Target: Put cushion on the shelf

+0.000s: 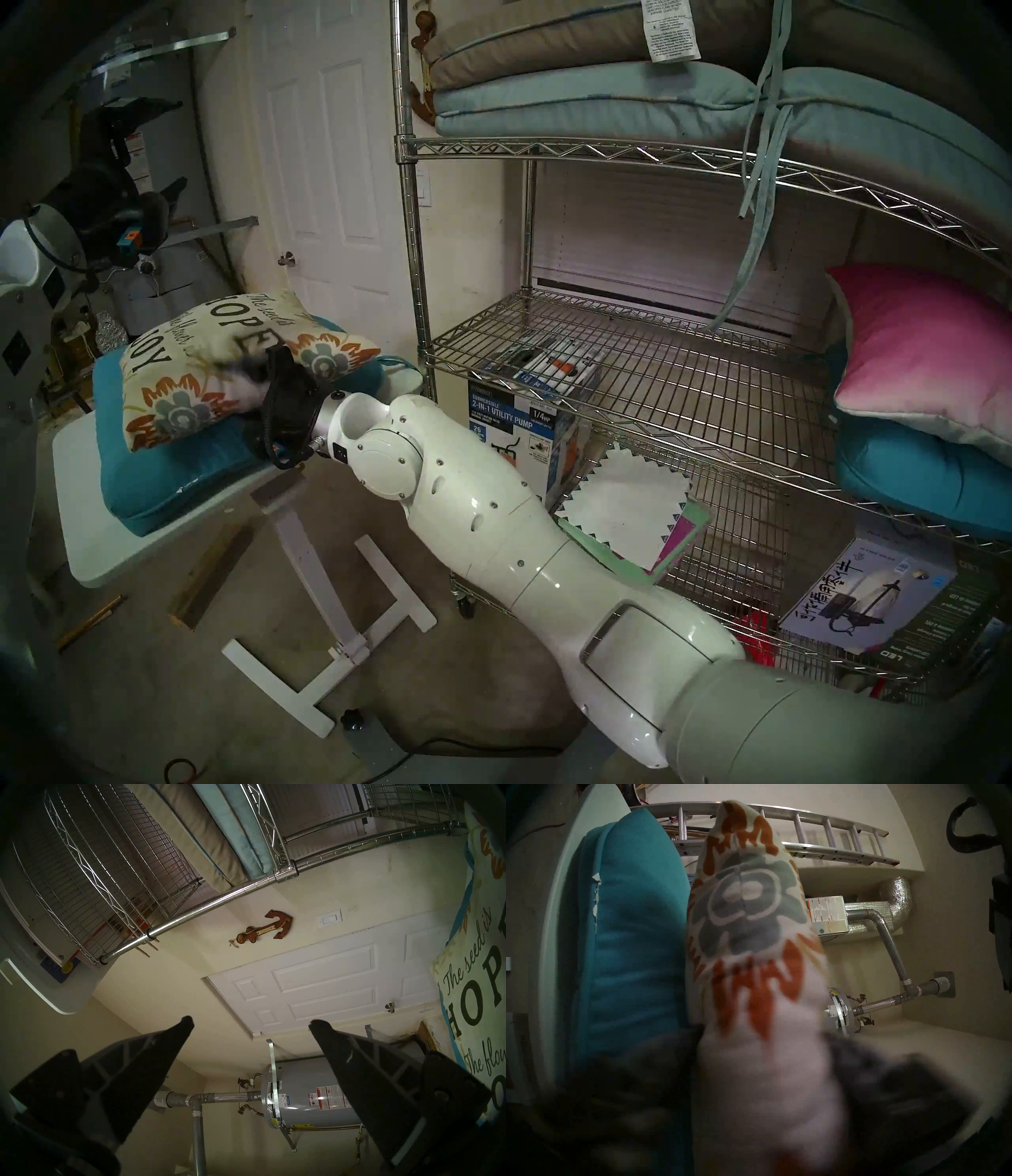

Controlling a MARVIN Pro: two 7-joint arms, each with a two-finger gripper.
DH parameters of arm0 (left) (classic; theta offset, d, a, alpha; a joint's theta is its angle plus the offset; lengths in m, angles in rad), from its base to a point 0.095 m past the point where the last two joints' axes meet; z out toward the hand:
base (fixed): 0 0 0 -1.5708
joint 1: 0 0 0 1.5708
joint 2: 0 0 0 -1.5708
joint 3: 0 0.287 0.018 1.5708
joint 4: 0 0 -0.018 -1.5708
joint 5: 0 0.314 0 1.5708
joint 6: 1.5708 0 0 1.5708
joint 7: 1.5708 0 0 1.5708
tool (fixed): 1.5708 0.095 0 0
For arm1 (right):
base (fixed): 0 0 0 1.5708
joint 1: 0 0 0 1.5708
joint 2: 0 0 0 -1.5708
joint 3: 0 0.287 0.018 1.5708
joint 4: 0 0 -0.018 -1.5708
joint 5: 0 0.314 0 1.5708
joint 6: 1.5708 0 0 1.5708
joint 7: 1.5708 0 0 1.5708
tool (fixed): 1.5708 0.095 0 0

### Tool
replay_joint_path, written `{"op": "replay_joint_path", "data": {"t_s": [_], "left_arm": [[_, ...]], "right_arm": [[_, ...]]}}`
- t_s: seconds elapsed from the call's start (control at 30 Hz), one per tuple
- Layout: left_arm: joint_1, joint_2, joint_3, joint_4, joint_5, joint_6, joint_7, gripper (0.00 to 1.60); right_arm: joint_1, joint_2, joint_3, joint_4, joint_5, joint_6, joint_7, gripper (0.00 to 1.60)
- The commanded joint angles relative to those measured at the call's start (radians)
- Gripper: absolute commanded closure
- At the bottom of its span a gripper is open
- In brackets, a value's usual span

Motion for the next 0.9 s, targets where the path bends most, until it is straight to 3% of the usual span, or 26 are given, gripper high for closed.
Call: {"op": "replay_joint_path", "data": {"t_s": [0.0, 0.13, 0.37, 0.53, 0.87], "left_arm": [[-0.004, 0.0, -0.007, -0.008, -0.003, -0.002, 0.004, 0.0], [-0.004, 0.0, -0.007, -0.008, -0.003, -0.002, 0.004, 0.0], [-0.005, 0.0, -0.006, -0.008, -0.002, -0.002, 0.004, 0.0], [-0.005, 0.0, -0.006, -0.008, -0.002, -0.002, 0.004, 0.0], [-0.004, 0.0, -0.007, -0.008, -0.002, -0.002, 0.004, 0.0]], "right_arm": [[-0.035, -0.025, 0.006, -0.067, 0.011, 0.011, -0.051, 1.6], [-0.098, 0.019, 0.018, -0.141, 0.0, 0.028, -0.096, 1.6], [-0.138, 0.098, 0.06, -0.214, -0.015, 0.031, -0.157, 1.6], [-0.184, 0.163, 0.092, -0.306, -0.014, 0.047, -0.155, 1.6], [-0.198, 0.221, 0.144, -0.372, -0.008, 0.055, -0.134, 1.6]]}}
